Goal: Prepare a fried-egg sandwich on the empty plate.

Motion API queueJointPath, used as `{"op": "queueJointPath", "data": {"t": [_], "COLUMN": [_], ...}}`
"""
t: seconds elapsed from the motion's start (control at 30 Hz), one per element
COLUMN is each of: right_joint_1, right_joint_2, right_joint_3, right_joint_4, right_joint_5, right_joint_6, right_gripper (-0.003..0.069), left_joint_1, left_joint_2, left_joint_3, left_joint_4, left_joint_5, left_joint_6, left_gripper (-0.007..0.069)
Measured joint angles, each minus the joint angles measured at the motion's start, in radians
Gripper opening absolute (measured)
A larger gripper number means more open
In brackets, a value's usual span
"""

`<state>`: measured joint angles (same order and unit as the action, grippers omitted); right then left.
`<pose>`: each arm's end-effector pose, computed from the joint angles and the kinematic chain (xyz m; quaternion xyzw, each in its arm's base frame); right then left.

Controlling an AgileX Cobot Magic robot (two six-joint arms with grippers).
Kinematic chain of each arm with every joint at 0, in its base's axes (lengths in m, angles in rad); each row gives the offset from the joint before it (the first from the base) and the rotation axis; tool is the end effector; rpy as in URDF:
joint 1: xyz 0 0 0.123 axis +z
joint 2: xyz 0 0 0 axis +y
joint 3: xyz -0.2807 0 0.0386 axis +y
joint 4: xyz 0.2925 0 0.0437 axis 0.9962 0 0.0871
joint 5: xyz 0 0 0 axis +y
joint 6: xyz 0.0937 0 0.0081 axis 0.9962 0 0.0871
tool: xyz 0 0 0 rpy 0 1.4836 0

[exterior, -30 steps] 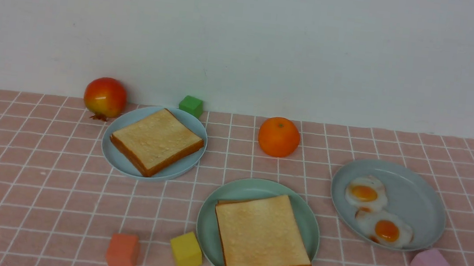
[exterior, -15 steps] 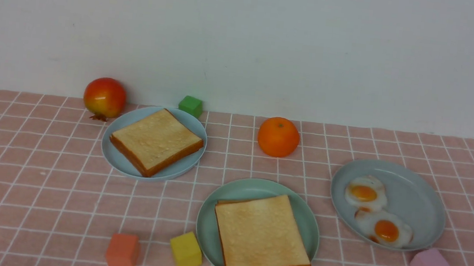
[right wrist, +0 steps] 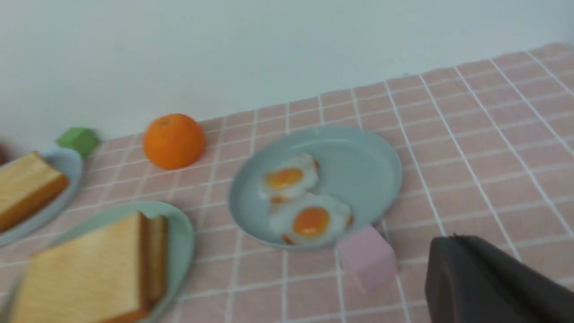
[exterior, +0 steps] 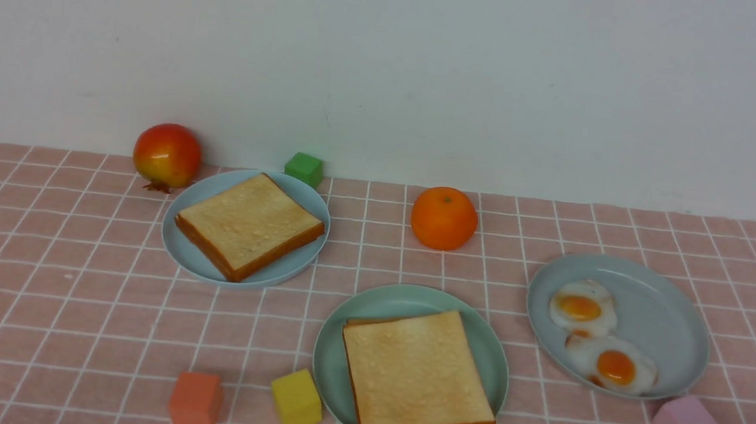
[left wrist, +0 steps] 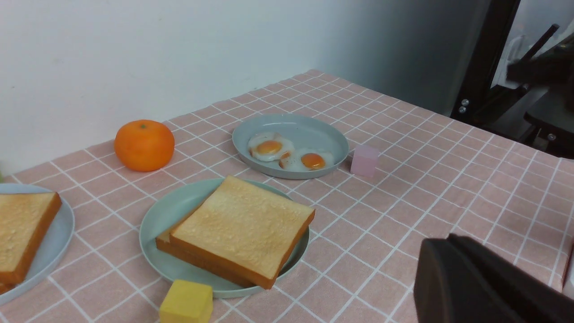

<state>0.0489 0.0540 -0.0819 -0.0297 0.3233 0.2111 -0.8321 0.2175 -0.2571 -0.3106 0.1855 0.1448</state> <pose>0.1049 0.0042 0.2090 0.0550 0.7748 0.0692 0.6260 0.0759 -0.0912 0.2717 0.2569 0.6775 -0.3461 0.5960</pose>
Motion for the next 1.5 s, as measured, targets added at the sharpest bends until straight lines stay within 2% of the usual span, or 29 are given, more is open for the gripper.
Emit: {"op": "queueJointPath", "data": {"t": [0.13, 0.37, 1.3, 1.37, 1.5], "right_joint_1": [-0.006, -0.006, -0.006, -0.006, -0.006], "right_joint_2": [-0.06, -0.067, -0.067, -0.067, -0.067], "right_joint_3": [0.104, 0.106, 0.106, 0.106, 0.106], "right_joint_4": [-0.008, -0.011, -0.011, -0.011, -0.011], "right_joint_5": [-0.001, 0.069, 0.072, 0.072, 0.072], "right_joint_6": [0.0, 0.0, 0.0, 0.0, 0.0], "right_gripper": [-0.0007, -0.0007, 0.0004, 0.0005, 0.0007], "left_joint_1": [0.0, 0.0, 0.0, 0.01, 0.169], "left_joint_2": [0.0, 0.0, 0.0, 0.0, -0.021], "left_joint_3": [0.0, 0.001, 0.001, 0.001, 0.001], "left_joint_4": [0.0, -0.001, 0.0, 0.006, 0.022], "left_joint_5": [0.0, 0.0, -0.001, -0.009, -0.082], "left_joint_6": [0.0, 0.0, 0.0, 0.0, -0.034], "left_gripper": [0.0013, 0.0013, 0.0013, 0.0013, 0.0013]}}
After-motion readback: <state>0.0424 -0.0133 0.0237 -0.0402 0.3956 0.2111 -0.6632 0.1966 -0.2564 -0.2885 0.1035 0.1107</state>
